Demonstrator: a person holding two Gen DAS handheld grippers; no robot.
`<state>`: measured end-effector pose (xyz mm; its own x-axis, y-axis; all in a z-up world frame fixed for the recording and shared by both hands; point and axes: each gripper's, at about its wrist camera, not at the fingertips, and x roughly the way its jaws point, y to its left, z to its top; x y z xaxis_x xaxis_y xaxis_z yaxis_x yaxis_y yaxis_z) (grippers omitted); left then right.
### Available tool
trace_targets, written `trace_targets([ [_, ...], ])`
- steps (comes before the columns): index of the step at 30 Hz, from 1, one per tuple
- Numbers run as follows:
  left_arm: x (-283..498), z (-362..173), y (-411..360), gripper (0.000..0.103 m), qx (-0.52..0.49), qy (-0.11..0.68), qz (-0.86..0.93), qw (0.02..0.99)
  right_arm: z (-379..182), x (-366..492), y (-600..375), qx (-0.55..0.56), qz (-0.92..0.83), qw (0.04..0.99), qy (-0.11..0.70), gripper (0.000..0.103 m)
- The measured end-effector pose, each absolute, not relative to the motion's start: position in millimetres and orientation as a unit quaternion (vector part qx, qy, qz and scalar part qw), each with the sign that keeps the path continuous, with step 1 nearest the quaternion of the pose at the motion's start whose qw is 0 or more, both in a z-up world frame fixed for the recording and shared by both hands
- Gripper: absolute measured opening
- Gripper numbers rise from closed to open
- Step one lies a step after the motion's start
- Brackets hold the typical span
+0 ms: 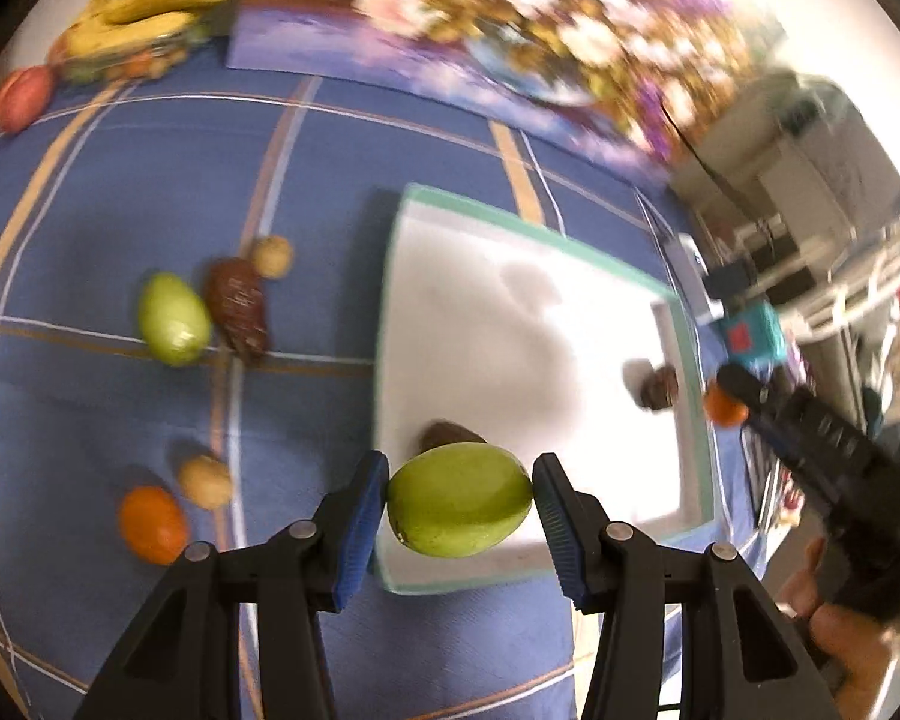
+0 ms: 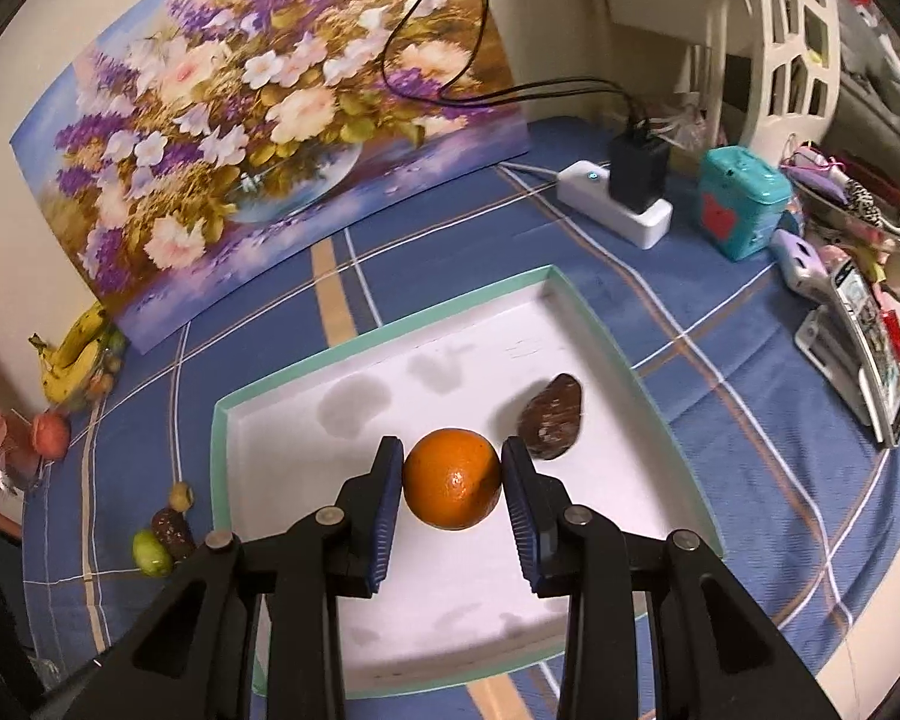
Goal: Organize fruits
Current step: 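Carry the orange into the tray and open the right tool while the left tool releases the pear there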
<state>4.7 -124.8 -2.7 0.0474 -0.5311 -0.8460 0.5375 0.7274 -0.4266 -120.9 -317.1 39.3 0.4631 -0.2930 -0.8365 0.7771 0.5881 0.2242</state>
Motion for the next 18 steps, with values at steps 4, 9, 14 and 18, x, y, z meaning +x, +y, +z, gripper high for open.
trace_targets([
  [4, -9, -9, -140, 0.053, 0.032, 0.587, -0.379, 0.715, 41, -124, -317, 0.305, -0.334, 0.799, 0.396, 0.035],
  [9, -15, -22, -148, 0.053, 0.048, 0.602, -0.383, 0.699, 35, -121, -318, 0.306, -0.329, 0.796, 0.406, 0.035],
  [14, -17, -37, -154, 0.053, 0.065, 0.614, -0.374, 0.692, 13, -112, -318, 0.306, -0.322, 0.781, 0.438, 0.035],
  [18, -17, -47, -159, 0.053, 0.075, 0.62, -0.365, 0.69, -11, -102, -316, 0.31, -0.31, 0.766, 0.47, 0.035],
])
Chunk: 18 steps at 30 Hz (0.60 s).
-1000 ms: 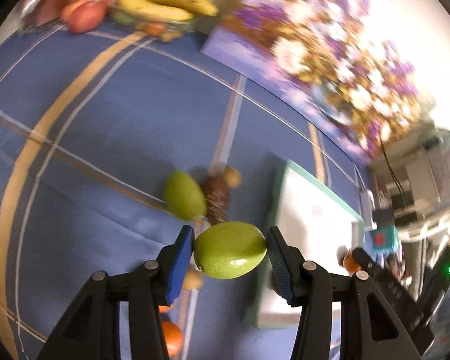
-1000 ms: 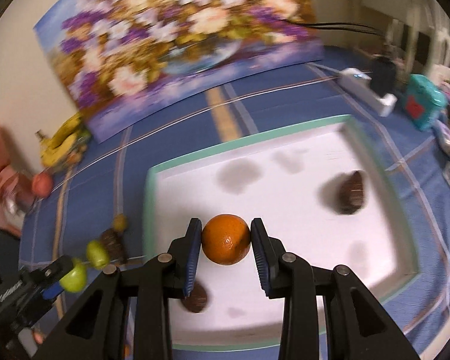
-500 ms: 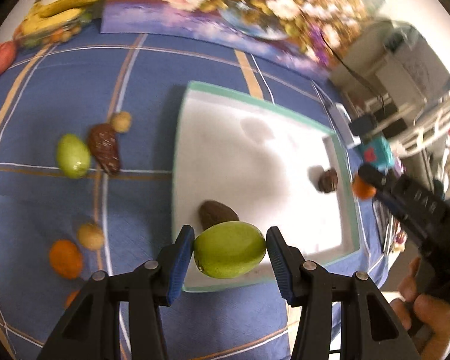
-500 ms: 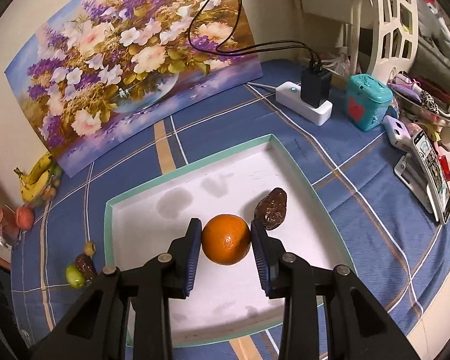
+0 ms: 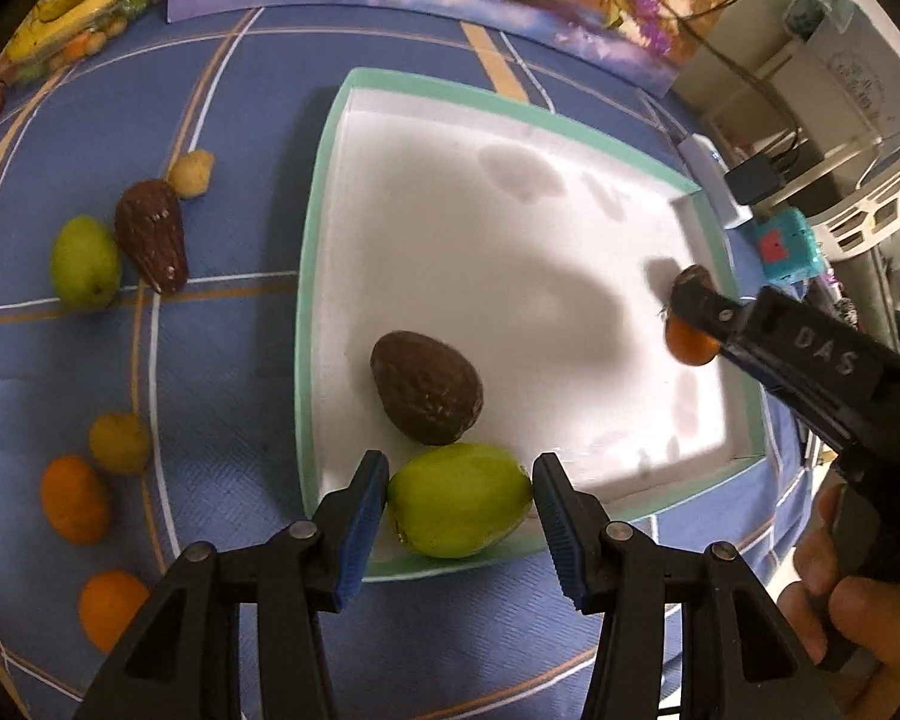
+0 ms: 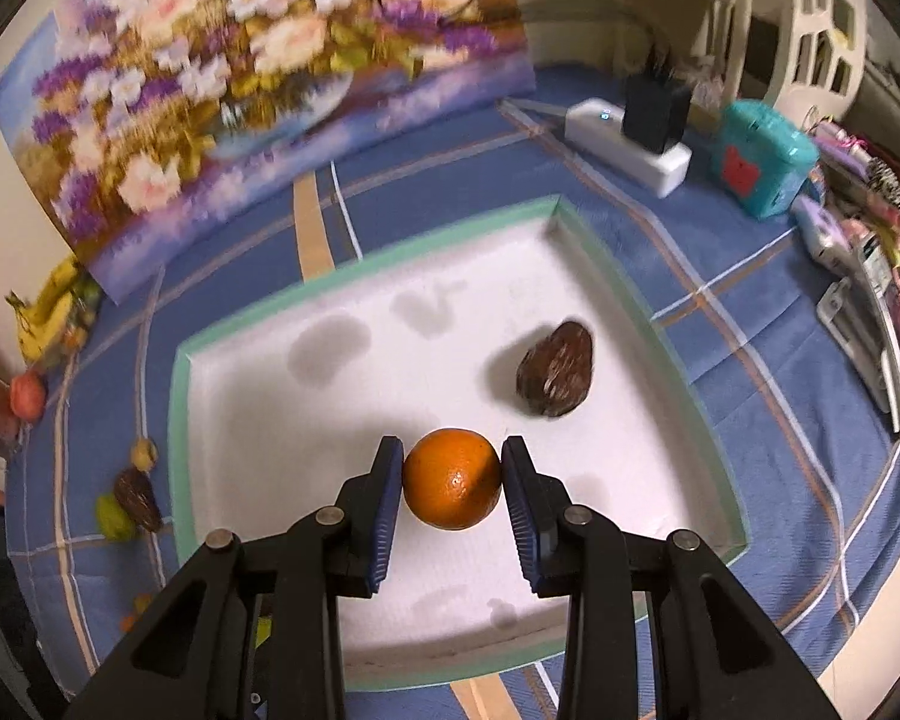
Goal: Organize fruits
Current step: 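Carry the orange into the tray and open the right tool while the left tool releases the pear there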
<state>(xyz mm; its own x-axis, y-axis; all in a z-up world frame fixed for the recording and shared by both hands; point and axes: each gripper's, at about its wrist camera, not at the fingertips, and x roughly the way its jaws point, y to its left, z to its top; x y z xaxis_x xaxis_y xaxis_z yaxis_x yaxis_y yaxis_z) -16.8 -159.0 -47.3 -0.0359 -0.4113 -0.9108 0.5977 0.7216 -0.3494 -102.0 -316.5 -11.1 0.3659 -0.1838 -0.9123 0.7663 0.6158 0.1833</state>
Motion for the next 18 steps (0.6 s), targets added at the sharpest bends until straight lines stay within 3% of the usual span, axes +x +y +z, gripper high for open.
trace_targets([
  [6, -14, -50, -162, 0.053, 0.075, 0.616, -0.366, 0.693, -37, -95, -312, 0.308, -0.298, 0.748, 0.507, 0.035],
  [18, -11, -47, -160, 0.054, 0.08, 0.62, -0.371, 0.686, -35, -95, -309, 0.298, -0.299, 0.746, 0.514, 0.036],
])
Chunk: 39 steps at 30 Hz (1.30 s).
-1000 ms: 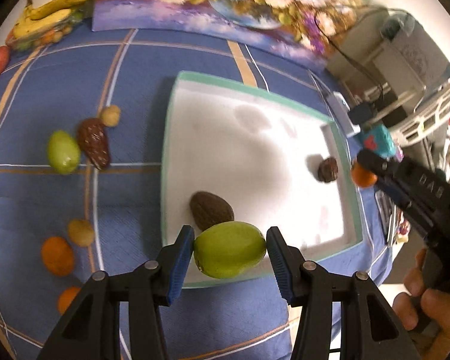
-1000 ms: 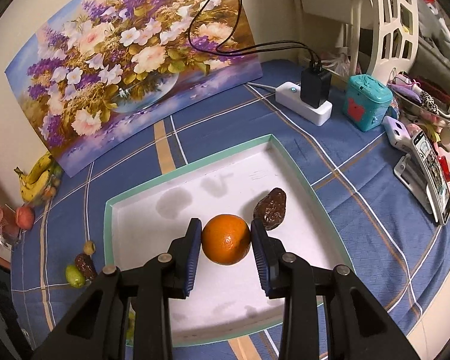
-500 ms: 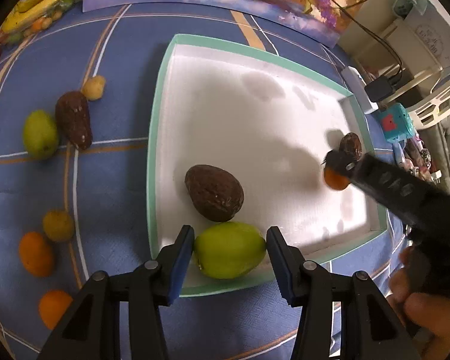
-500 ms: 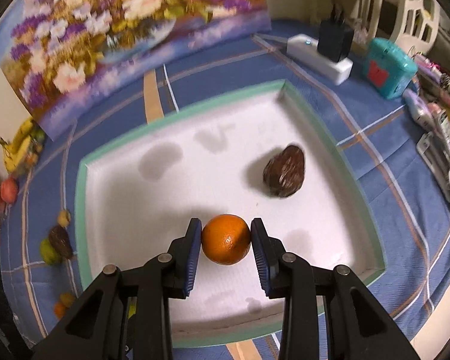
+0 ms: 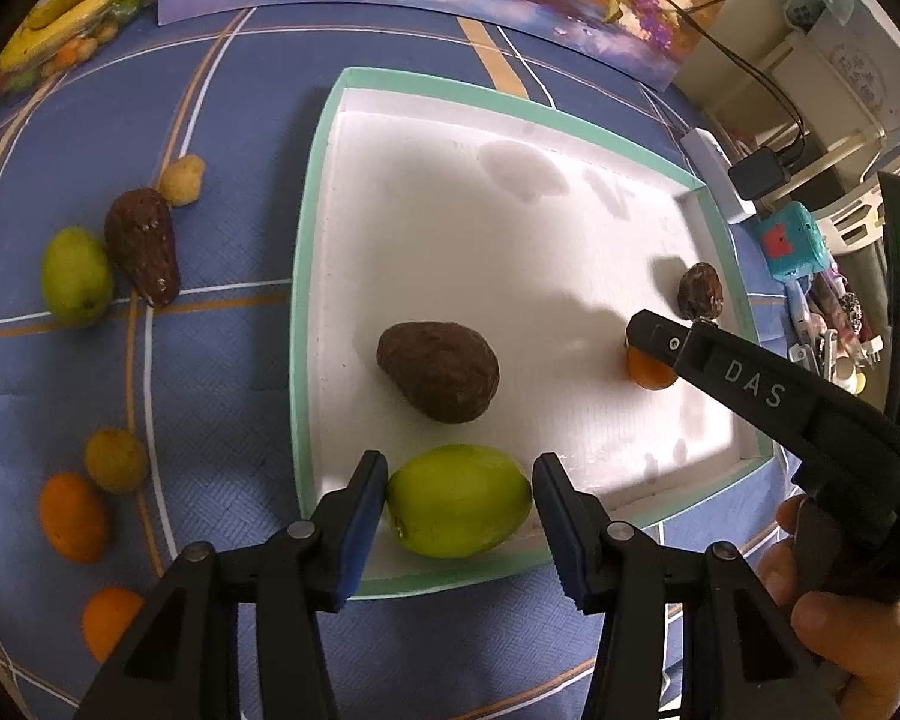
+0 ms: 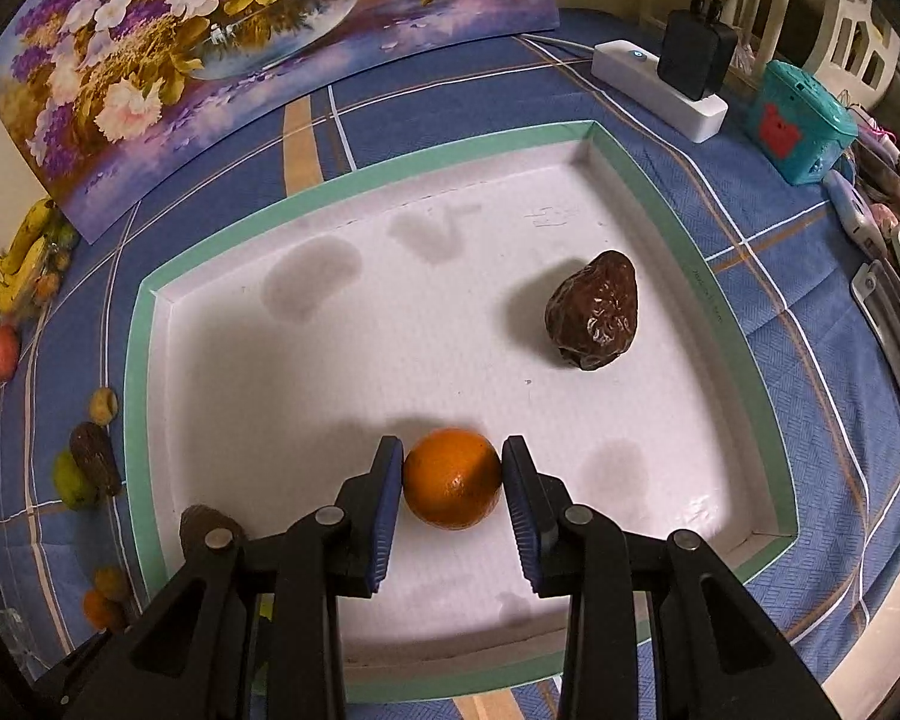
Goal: Organize fruits
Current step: 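Carry the orange into the tray and open the right tool while the left tool releases the pear there, then move both tools back from the tray to the fruit pile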
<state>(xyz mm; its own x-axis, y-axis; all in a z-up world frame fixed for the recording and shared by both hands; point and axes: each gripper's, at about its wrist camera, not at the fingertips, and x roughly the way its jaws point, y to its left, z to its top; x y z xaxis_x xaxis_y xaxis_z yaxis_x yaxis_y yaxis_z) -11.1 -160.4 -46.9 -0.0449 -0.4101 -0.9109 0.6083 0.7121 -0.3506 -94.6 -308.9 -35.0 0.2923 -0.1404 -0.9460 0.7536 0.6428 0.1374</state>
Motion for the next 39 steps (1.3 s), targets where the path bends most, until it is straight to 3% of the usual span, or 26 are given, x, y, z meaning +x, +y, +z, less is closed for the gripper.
trace_targets([
  [4, -12, -39, -161, 0.057, 0.078, 0.614, -0.378, 0.688, -27, -95, -311, 0.299, -0.302, 0.751, 0.505, 0.041],
  [21, 40, 2, -101, 0.058, -0.003, 0.571, -0.318, 0.757, 17, -92, -294, 0.272, -0.297, 0.788, 0.465, 0.041],
  [30, 80, 0, -50, 0.064, -0.021, 0.551, -0.221, 0.804, 28, -76, -264, 0.241, -0.271, 0.806, 0.468, 0.041],
  [32, 87, 2, -39, 0.07, -0.021, 0.544, -0.199, 0.815, 29, -70, -256, 0.232, -0.259, 0.811, 0.471, 0.041],
  [39, 101, 13, -12, 0.079, 0.004, 0.511, -0.136, 0.849, 33, -54, -228, 0.206, -0.228, 0.824, 0.477, 0.041],
])
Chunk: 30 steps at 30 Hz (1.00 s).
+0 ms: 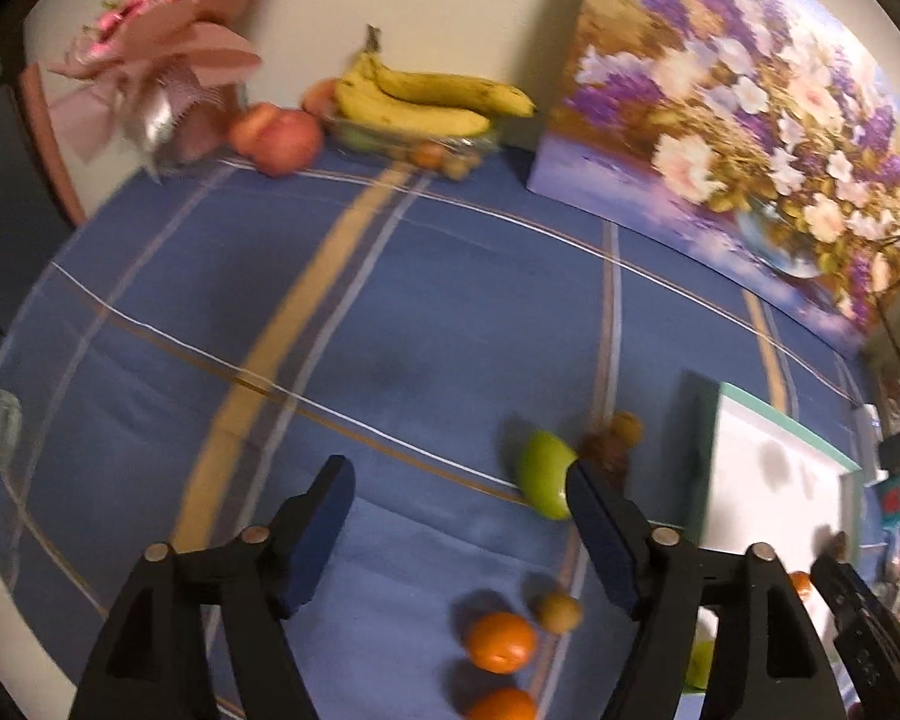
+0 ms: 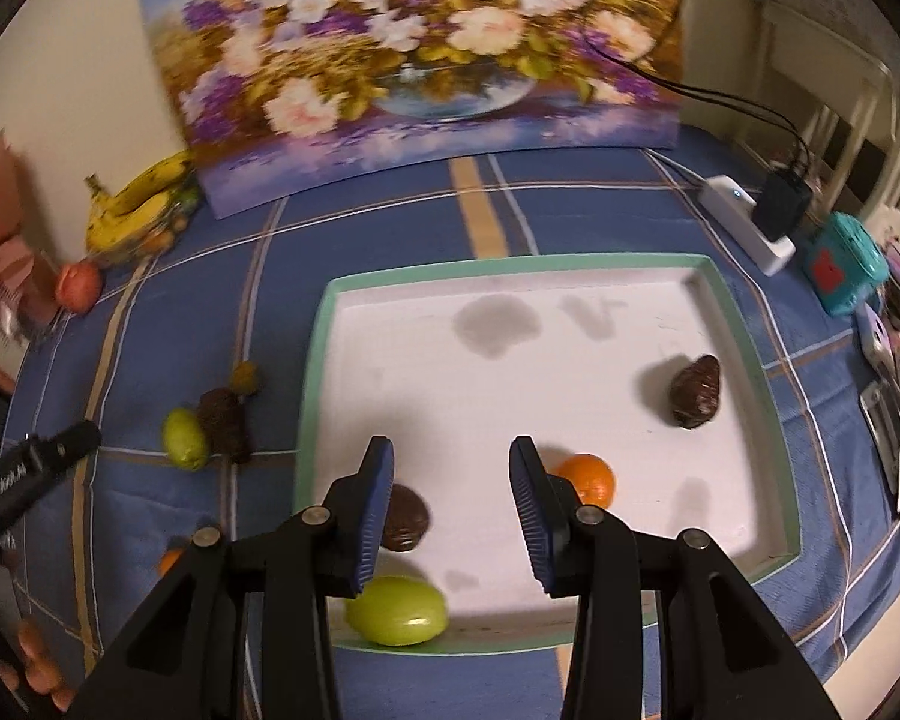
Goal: Organize fruits
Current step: 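Move both tools back from the tray to the fruit pile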
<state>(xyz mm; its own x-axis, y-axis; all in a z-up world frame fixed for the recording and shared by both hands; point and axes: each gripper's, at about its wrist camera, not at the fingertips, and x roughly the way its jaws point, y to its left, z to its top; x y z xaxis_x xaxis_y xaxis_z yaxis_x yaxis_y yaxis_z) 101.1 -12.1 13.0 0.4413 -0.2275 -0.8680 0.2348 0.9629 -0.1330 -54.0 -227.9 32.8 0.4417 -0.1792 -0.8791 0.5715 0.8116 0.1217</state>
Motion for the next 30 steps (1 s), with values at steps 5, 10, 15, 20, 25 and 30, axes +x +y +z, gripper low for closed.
trace_targets([
  [5, 99, 11, -12, 0.103, 0.021, 0.504, -0.126, 0.854, 33, -50, -216, 0.207, -0.212, 0.834, 0.465, 0.079],
  [10, 96, 13, -16, 0.103, 0.036, 0.489, -0.126, 0.862, 32, -49, -209, 0.213, -0.189, 0.846, 0.451, 0.088],
  [15, 87, 16, -11, 0.103, 0.029, 0.48, -0.139, 0.866, 36, -53, -208, 0.218, -0.197, 0.856, 0.425, 0.088],
  [20, 75, 25, -11, 0.103, 0.066, 0.451, -0.102, 0.884, 42, -66, -208, 0.232, -0.21, 0.867, 0.388, 0.088],
  [25, 68, 28, -3, 0.103, 0.041, 0.453, -0.099, 0.885, 41, -65, -202, 0.223, -0.21, 0.871, 0.383, 0.088],
  [30, 63, 24, 4, 0.103, 0.039, 0.457, -0.096, 0.883, 46, -65, -190, 0.194, -0.211, 0.881, 0.377, 0.088],
])
